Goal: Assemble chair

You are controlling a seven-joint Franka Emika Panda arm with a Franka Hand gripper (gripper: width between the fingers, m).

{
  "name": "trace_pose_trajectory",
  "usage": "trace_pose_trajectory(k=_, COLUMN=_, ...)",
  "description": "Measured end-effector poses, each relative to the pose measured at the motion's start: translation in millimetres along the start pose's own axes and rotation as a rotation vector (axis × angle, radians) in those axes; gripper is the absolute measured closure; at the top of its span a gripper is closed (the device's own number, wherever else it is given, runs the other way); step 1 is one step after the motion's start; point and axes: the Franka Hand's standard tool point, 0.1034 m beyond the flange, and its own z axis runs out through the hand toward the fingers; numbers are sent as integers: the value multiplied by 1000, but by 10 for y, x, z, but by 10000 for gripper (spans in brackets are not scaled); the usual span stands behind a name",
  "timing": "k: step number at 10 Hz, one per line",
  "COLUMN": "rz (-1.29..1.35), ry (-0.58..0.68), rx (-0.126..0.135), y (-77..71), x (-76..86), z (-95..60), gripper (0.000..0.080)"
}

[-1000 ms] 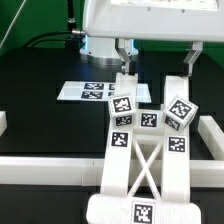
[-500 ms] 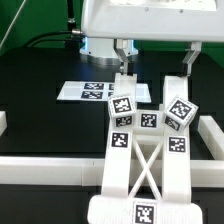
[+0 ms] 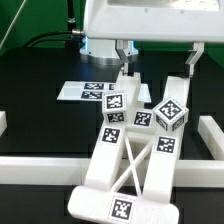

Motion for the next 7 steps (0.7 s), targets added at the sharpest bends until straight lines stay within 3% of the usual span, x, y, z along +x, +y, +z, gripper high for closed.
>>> trace_pose_trajectory(k=3, rz=-23, ry=51, rx=-7, y=-74, x=57, z=-18, gripper=151)
trace_pose_trajectory(k=7, rz=4, ry=-2, rx=2, y=-54, x=6, z=-9, gripper=151)
